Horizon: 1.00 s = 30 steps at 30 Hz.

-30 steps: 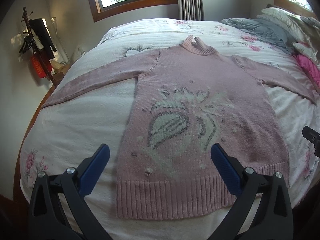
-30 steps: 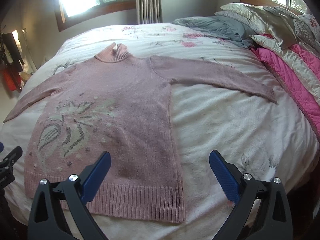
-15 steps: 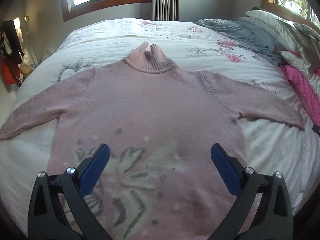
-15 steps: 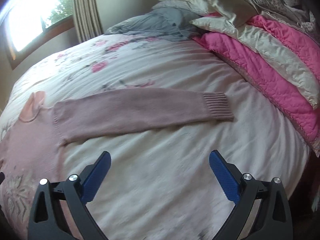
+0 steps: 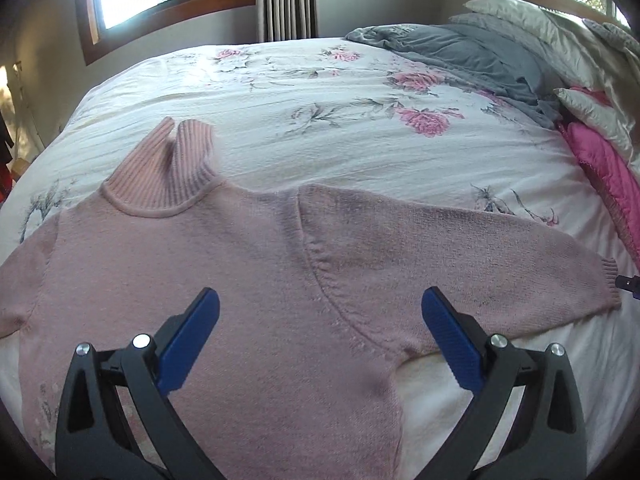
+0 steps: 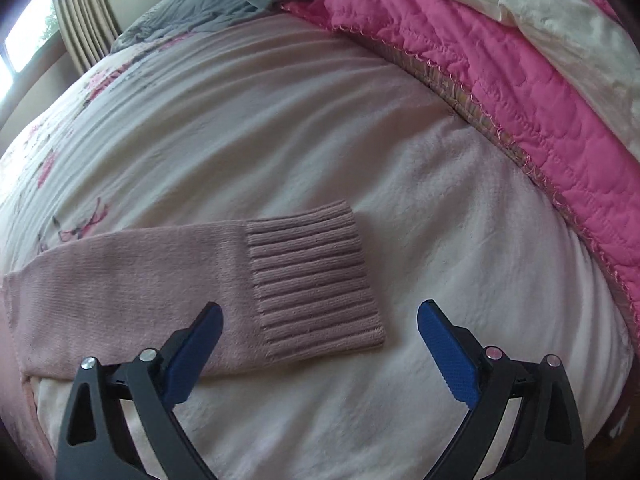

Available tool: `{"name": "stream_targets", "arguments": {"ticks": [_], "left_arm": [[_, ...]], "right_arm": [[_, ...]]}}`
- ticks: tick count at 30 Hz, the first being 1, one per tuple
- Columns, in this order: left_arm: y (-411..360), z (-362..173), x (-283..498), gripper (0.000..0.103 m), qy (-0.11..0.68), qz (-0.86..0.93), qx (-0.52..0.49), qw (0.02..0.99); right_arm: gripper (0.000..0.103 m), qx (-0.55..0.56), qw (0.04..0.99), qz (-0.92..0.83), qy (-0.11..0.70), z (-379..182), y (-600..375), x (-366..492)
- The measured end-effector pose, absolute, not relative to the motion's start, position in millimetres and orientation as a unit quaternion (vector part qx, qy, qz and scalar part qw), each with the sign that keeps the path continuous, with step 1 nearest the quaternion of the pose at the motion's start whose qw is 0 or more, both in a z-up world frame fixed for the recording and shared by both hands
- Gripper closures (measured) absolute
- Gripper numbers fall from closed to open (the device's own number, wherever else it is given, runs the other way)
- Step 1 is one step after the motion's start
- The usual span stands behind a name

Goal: Fold small clothes
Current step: 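Move the right tool to the sweater's ribbed sleeve cuff and close on it, then lift the cuff with the right tool and fold the sleeve across the body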

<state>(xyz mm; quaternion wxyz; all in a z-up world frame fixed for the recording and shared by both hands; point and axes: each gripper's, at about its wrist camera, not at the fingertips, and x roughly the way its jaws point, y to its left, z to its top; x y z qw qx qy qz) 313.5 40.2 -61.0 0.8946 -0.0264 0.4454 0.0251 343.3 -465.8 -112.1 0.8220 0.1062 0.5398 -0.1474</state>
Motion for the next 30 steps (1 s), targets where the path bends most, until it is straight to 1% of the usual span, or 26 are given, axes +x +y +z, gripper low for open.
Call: {"name": "stream_targets", "arguments": {"ticks": [2,4,8,9,11,12,13,14,15,16,19,24,30], "left_arm": [[33,-68,321,0.003,0.449,0.025,-0.022,0.893],[29,-74,328,0.003,0.454,0.025,-0.016,0.891],[27,-83,336,0.003,0.459,0.028,-0.006,0.888],[27,-84,337,0.003,0.461,0.028,-0.006,0.887],[29,-87,338,0.003,0.464,0.029,-0.007,0.886],[30,-88,338,0.003,0.464,0.029,-0.006,0.885],[31,-89,337,0.003,0.465,0.030,-0.006,0.885],[33,-89,336,0.003,0.464,0.031,-0.005,0.885],[34,-90,335,0.003,0.464,0.031,-0.005,0.885],[36,-89,333,0.003,0.464,0.031,-0.005,0.885],[44,-89,329,0.003,0.463,0.032,0.000,0.886],[62,-85,323,0.003,0.461,0.037,-0.011,0.887],[79,-84,318,0.003,0.466,0.039,-0.027,0.884]], "right_arm": [[0.007,0.117,0.812,-0.148,0.552,-122,-475,350],[0.010,0.126,0.806,-0.150,0.559,-130,-483,354],[0.017,0.193,0.803,-0.127,0.549,-141,-497,353],[0.023,0.199,0.804,-0.125,0.546,-140,-498,352],[0.041,0.202,0.807,-0.111,0.544,-139,-494,351],[0.053,0.200,0.809,-0.105,0.543,-138,-491,350],[0.062,0.195,0.810,-0.102,0.544,-136,-488,350],[0.069,0.191,0.812,-0.096,0.543,-133,-484,349],[0.080,0.194,0.815,-0.085,0.539,-131,-481,349],[0.084,0.194,0.818,-0.080,0.535,-129,-480,350],[0.087,0.169,0.830,-0.084,0.525,-120,-465,350],[0.087,0.146,0.859,-0.041,0.489,-93,-428,343],[0.088,0.105,0.876,0.058,0.467,-68,-339,348]]}}
